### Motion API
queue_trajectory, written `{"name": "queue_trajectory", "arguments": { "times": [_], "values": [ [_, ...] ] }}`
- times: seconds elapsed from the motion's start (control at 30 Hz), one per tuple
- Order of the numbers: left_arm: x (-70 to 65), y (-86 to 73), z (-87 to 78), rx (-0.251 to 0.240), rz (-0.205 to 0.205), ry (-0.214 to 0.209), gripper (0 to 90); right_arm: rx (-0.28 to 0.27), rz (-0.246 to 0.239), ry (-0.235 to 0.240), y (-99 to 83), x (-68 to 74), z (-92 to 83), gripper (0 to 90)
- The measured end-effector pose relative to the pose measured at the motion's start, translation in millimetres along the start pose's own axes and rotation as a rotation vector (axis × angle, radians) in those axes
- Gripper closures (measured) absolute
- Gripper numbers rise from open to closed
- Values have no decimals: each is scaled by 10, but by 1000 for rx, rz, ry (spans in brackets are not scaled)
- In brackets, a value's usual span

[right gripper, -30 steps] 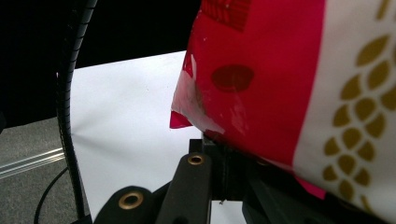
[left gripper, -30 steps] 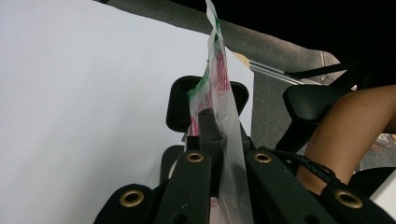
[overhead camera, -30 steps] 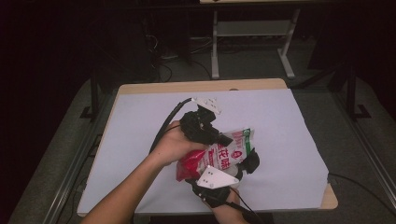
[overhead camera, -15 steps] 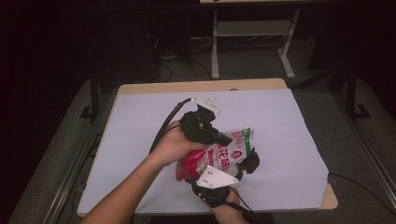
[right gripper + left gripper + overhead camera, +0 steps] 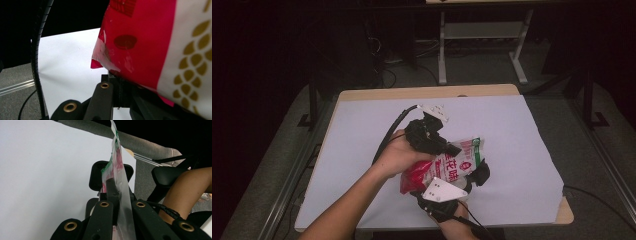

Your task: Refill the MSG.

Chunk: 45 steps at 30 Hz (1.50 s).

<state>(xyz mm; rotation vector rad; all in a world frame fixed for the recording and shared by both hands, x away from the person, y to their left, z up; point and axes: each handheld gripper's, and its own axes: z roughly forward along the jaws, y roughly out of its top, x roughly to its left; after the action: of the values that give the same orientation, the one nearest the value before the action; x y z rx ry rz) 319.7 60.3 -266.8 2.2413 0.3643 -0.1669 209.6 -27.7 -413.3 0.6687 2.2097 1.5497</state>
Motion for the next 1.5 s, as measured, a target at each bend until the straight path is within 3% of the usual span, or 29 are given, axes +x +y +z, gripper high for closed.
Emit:
{"name": "queue_trajectory", "arguments": {
  "times": [1.5],
  "values": [
    [6,30,27,10,-20,4,900,-23,-3,5,36,-6,0,900]
  ]
}}
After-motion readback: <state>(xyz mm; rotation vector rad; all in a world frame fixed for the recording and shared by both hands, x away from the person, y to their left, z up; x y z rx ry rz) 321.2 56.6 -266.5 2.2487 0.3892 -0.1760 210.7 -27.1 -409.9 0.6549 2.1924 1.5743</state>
